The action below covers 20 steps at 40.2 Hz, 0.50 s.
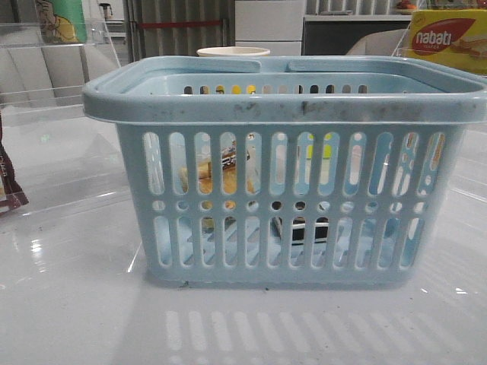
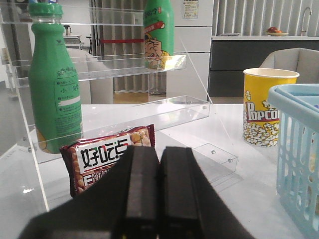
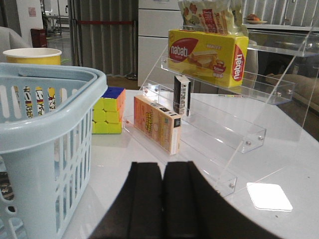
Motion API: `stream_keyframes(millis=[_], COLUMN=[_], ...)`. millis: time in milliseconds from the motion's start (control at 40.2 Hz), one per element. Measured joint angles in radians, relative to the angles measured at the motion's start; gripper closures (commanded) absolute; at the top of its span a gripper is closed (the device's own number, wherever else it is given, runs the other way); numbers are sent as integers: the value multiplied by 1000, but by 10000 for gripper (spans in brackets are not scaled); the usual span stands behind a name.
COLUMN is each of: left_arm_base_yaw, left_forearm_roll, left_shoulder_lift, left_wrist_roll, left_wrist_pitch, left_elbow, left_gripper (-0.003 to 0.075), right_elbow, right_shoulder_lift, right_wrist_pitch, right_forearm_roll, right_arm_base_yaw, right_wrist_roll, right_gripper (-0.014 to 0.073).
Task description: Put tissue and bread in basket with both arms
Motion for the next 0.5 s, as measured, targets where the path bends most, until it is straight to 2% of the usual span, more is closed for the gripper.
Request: stream_keyframes(millis=[497], left_arm_base_yaw=[0], left_forearm_roll=[0], left_shoulder_lift=[0], left_wrist_roll=[0], left_wrist_pitch=[0], left_elbow=[0], left_gripper=[628], right_elbow=[0], right_shoulder_lift=[0], right_wrist_pitch=[0], right_forearm_roll=[-8], right_arm_base_yaw=[0], right_wrist_roll=[4], right_gripper=[567])
